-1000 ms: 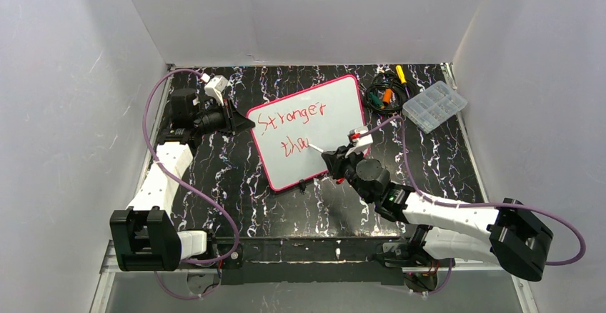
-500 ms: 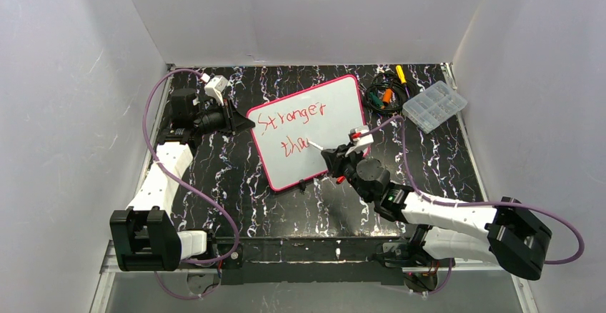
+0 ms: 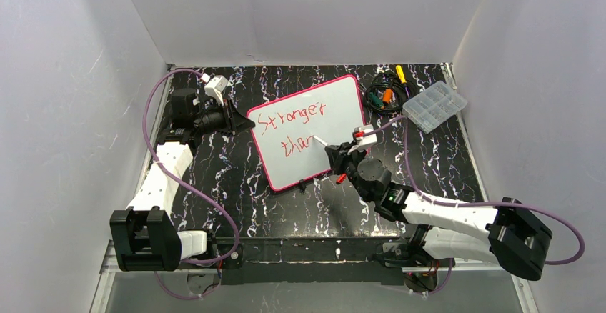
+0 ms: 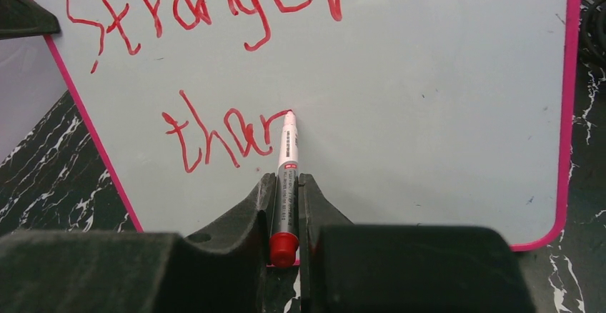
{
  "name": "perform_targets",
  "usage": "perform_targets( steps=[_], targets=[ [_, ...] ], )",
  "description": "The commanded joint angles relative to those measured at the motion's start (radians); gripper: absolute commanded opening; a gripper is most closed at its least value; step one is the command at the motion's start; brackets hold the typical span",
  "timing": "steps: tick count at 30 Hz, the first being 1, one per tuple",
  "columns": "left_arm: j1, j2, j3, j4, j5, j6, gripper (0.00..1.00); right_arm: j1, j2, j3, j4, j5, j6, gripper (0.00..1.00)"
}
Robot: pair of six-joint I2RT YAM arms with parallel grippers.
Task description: Write a sentence on the whiteboard
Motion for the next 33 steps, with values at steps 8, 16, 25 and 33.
perform_targets(
  steps=[8, 16, 25, 33],
  targets=[
    [-0.006, -0.030, -0.009, -0.013, 0.002, 0.009, 0.00, -0.003, -0.055, -0.022, -0.052, 0.031, 0.045, 0.01],
    [-0.006, -0.034, -0.010, -0.012, 0.002, 0.009, 0.00, -0.001, -0.073, -0.054, -0.087, -0.001, 0.098, 0.01],
    [-0.006, -0.033, -0.010, -0.013, 0.002, 0.009, 0.00, 0.003, -0.128, -0.040, -0.102, 0.011, 0.088, 0.01],
    [-0.006, -0.030, -0.010, -0.012, 0.002, 0.009, 0.00, -0.006, -0.209, -0.030, -0.115, 0.088, 0.026, 0.01]
  ],
)
